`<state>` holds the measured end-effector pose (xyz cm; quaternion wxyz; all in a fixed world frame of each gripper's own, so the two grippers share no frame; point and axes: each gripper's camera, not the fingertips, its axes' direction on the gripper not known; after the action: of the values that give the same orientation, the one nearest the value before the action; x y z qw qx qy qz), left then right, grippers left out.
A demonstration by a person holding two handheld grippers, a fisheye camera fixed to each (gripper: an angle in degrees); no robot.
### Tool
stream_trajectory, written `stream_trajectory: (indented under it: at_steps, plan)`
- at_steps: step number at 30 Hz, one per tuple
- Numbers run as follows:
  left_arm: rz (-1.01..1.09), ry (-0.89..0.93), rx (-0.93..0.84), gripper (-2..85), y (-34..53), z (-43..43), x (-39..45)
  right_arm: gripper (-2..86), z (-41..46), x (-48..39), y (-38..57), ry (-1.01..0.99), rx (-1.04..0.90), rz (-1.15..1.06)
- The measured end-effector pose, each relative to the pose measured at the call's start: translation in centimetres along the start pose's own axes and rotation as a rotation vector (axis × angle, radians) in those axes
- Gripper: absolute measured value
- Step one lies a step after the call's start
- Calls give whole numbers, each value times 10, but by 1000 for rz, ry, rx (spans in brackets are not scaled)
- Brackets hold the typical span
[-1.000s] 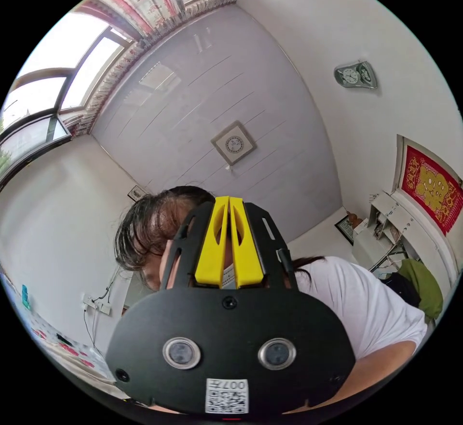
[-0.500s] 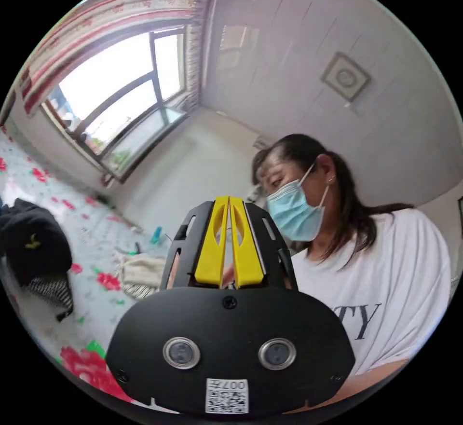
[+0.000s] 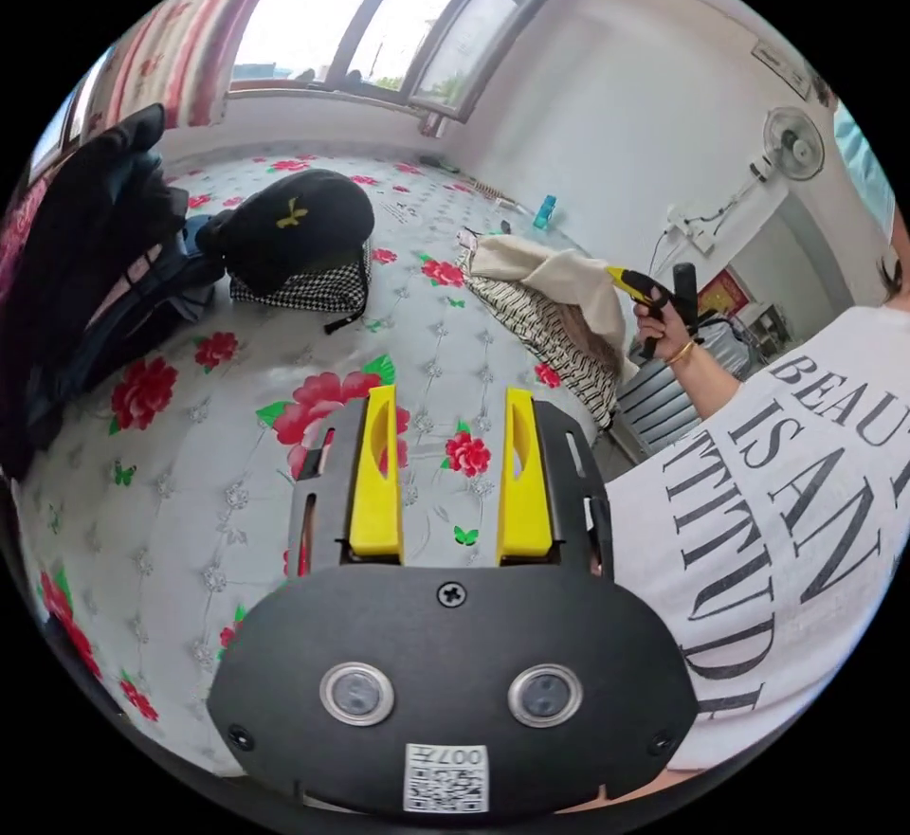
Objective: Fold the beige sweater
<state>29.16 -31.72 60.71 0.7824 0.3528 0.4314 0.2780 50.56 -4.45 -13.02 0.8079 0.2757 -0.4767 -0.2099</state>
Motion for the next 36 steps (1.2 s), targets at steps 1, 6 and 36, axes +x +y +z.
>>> stream_trajectory:
  at_steps: [1,6,36]
  plan:
    - [26,7,-3,155,-5,5,10,21,21,-18,-3,-39,-38,-33]
    - [175,62,34,178,-9,18,84,43,214,-167,25,-456,-329,-236]
    - [293,-150,-438,153,130,196,189,97,298,23,178,589,-482,367]
